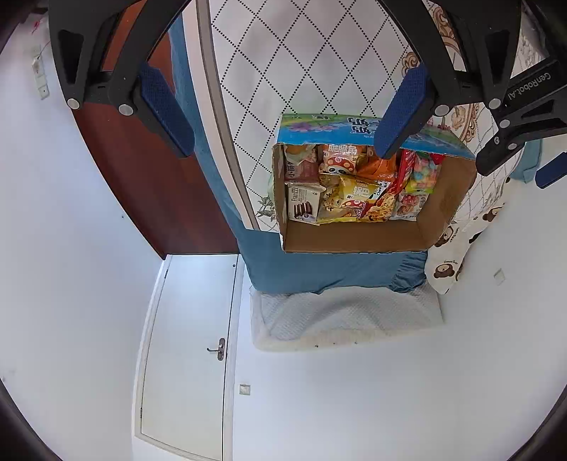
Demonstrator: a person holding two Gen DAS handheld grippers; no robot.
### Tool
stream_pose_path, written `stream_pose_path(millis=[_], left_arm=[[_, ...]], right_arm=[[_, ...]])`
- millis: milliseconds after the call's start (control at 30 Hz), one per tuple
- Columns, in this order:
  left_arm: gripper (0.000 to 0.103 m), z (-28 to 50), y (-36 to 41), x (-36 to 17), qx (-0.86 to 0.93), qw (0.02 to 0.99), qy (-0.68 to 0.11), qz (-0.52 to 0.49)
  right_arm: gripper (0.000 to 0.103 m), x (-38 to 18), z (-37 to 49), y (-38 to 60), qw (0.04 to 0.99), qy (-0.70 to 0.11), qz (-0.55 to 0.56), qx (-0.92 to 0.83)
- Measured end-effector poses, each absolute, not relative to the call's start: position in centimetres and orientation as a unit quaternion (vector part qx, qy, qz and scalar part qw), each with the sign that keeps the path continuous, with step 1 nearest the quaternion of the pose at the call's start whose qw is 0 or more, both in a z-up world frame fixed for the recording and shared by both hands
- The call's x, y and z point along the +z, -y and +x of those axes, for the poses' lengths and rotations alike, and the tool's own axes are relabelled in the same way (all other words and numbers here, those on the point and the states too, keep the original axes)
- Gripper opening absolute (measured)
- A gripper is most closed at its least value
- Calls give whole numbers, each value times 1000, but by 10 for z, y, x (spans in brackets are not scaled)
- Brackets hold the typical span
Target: Organize snacks
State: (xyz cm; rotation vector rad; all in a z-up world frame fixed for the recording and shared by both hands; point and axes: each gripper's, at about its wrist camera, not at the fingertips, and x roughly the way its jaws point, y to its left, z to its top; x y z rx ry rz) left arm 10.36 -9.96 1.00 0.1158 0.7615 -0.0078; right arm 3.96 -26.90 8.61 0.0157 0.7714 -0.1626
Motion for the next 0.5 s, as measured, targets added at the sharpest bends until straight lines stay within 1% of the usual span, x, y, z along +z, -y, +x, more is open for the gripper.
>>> stream_pose_path(millis=[500], left_arm=[[102, 99, 99, 10, -3, 929, -367, 57]], right_arm=[[103, 85, 37, 264, 922, -382, 14, -68]])
